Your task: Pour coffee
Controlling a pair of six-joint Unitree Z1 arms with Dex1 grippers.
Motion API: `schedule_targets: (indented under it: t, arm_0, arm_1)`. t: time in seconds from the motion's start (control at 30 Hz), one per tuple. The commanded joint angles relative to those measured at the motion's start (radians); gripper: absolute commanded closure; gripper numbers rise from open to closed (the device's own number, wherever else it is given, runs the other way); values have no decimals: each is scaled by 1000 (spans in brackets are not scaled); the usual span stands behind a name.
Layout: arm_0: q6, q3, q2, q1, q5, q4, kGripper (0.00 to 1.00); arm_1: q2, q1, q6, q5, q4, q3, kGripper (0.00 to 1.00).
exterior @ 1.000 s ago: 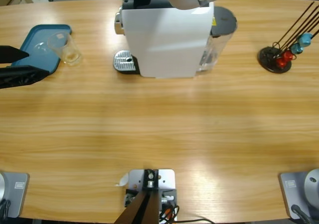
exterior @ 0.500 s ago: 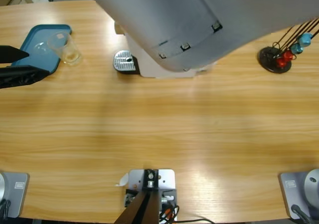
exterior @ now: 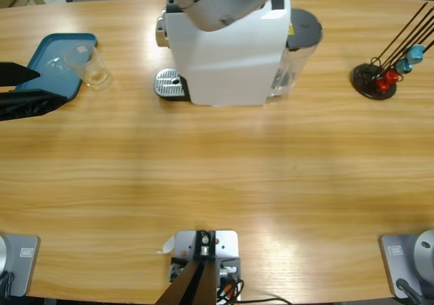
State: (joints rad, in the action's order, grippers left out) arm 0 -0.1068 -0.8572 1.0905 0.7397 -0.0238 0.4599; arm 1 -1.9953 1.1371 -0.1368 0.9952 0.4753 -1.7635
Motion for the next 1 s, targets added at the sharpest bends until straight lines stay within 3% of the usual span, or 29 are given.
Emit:
schedule_targets:
  t: [0.03, 1.0]
  arm_0:
    - [16, 35, 29, 10, -11, -12, 187]
    - [16, 35, 28, 12, -11, -11, 187]
  arm_1:
    - [-136, 9, 0, -46, 1, 5, 1000]
    - [-166, 49, 126, -101, 16, 73, 1000]
